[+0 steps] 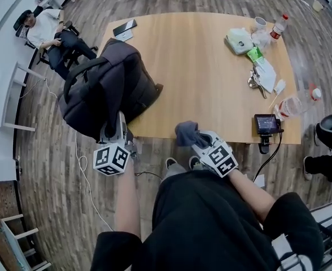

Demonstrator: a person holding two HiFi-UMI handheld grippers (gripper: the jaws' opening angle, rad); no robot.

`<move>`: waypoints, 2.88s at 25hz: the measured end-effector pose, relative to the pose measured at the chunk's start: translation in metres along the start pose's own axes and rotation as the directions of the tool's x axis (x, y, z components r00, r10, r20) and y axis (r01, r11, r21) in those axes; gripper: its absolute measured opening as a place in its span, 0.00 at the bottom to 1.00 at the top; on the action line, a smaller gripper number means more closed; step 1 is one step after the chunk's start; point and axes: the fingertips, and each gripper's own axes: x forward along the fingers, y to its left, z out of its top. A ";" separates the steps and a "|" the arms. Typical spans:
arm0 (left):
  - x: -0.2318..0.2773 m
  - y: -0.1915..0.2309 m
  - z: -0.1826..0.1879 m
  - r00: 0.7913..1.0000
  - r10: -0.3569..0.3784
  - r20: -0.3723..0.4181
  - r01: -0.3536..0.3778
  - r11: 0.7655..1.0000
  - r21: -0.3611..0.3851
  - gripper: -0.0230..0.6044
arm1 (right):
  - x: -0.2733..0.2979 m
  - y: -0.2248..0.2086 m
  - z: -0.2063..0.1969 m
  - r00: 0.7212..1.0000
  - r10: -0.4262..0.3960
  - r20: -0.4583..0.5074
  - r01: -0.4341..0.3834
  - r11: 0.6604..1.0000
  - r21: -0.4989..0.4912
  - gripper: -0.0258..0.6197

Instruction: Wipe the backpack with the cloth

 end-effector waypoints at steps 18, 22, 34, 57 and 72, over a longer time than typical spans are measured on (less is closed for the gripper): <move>-0.055 0.199 0.054 0.928 0.325 0.181 -0.242 0.898 -0.368 0.16 | 0.019 0.015 0.007 0.996 0.093 -0.005 -0.093 0.993 -0.071 0.21; -0.067 0.167 0.018 0.973 0.193 0.123 -0.182 0.979 -0.094 0.16 | 0.034 0.026 0.065 0.984 0.132 0.120 -0.114 0.982 -0.150 0.21; -0.102 0.038 -0.020 0.999 0.006 0.036 -0.014 0.973 0.231 0.45 | 0.094 0.117 0.360 0.929 0.233 0.286 -0.006 0.784 -0.621 0.21; -0.138 0.043 -0.005 0.990 0.134 0.050 -0.143 0.943 0.301 0.50 | 0.226 0.024 0.099 0.993 0.111 -0.026 -0.114 0.981 -0.159 0.20; -0.126 0.057 -0.015 0.975 0.207 0.075 -0.220 0.947 0.236 0.54 | 0.102 0.128 0.386 0.855 0.242 0.458 0.110 0.780 -0.617 0.20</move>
